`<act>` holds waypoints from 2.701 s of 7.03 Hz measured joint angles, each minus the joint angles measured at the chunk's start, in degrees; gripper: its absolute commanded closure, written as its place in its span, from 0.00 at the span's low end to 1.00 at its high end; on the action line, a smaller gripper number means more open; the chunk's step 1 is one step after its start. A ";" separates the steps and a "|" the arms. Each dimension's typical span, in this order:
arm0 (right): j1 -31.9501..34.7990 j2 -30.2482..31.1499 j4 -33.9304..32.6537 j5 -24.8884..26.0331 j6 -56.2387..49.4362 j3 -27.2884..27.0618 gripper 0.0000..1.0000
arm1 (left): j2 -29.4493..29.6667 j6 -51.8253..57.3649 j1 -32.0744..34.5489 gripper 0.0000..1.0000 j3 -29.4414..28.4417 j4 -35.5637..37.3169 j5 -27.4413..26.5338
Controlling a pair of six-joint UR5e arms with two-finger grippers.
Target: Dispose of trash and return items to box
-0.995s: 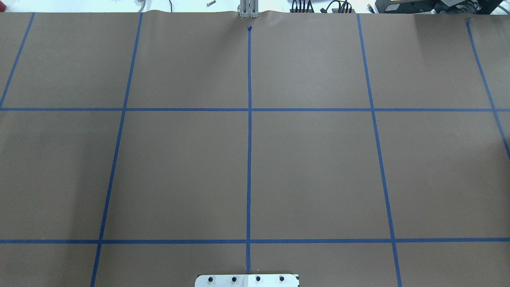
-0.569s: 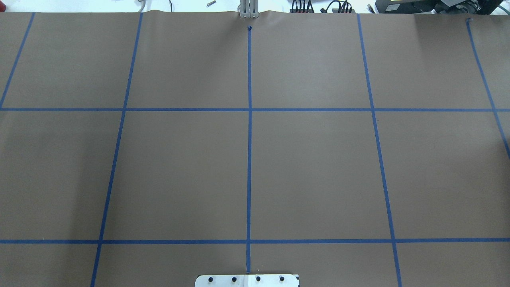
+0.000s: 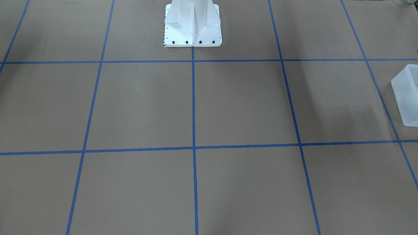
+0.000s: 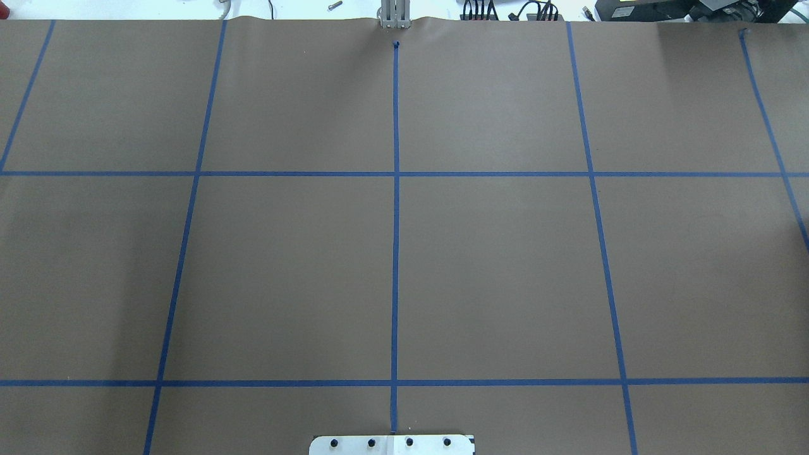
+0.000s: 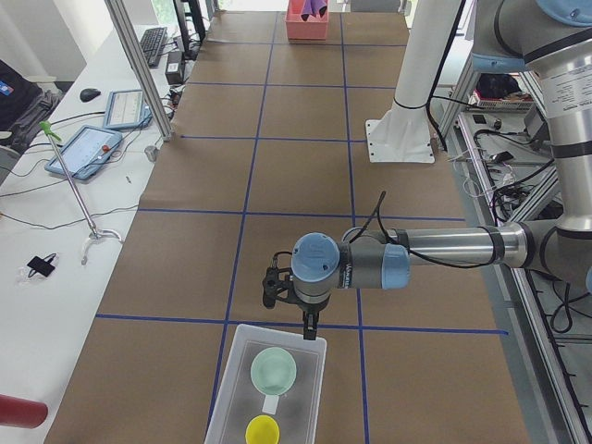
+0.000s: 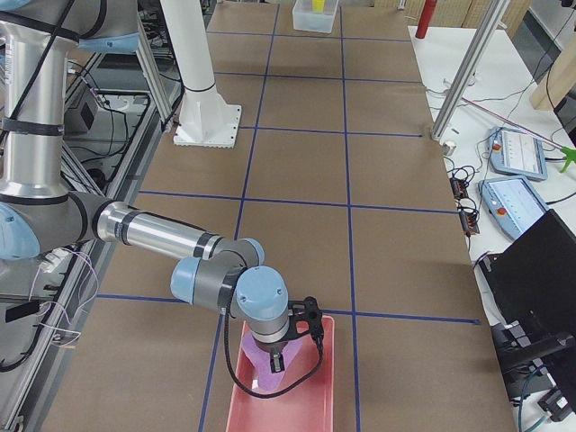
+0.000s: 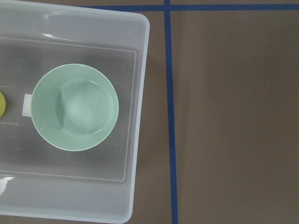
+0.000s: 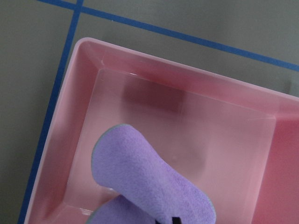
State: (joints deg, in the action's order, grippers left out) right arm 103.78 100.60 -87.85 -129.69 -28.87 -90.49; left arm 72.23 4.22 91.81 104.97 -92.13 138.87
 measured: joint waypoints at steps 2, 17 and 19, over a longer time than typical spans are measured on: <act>-1.92 -0.23 3.03 -0.40 1.51 3.08 0.78 | 0.00 0.01 0.03 0.02 0.11 -0.06 0.00; -7.52 -6.72 -17.03 2.22 17.82 -9.87 0.00 | -0.82 0.28 0.33 0.02 0.43 0.71 -2.05; -7.46 -6.20 -14.45 2.63 17.54 -10.42 0.00 | -1.14 0.40 0.36 0.02 0.47 0.78 -2.06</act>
State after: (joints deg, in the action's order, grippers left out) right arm 96.32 94.40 -102.31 -127.06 -11.33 -100.91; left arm 71.09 4.62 92.17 105.44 -91.35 136.81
